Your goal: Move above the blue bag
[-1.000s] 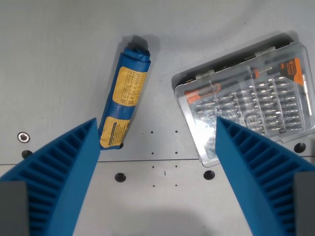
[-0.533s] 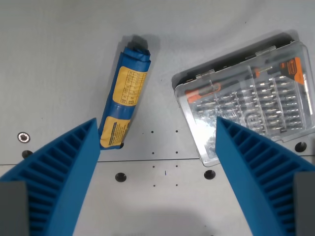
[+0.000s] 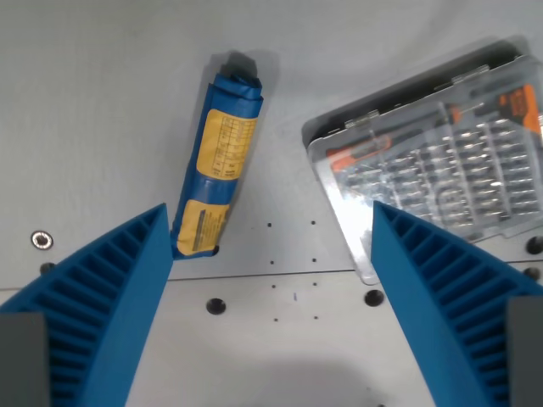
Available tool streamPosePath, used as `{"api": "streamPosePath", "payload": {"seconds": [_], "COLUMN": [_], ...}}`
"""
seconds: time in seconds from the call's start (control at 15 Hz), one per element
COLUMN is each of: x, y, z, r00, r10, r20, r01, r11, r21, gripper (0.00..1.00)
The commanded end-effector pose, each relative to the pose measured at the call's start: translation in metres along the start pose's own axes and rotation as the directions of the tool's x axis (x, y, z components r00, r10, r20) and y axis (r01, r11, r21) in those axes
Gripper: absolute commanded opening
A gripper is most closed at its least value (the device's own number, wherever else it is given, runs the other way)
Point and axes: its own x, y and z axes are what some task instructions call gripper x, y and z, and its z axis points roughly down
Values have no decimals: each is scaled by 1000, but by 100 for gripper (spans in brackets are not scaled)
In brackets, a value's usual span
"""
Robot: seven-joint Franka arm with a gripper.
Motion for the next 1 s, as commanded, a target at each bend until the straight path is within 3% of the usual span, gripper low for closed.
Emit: {"api": "streamPosePath", "payload": {"seconds": [0.07, 1.0], "x": [-6, -23], "y": [-6, -25], "z": [13, 83], "r00": [990, 956], "r10": [106, 283], "r20": [-91, -77], "r01": [-106, -281], "r11": [994, 959], "r21": [10, 31], "gripper": [100, 100]}}
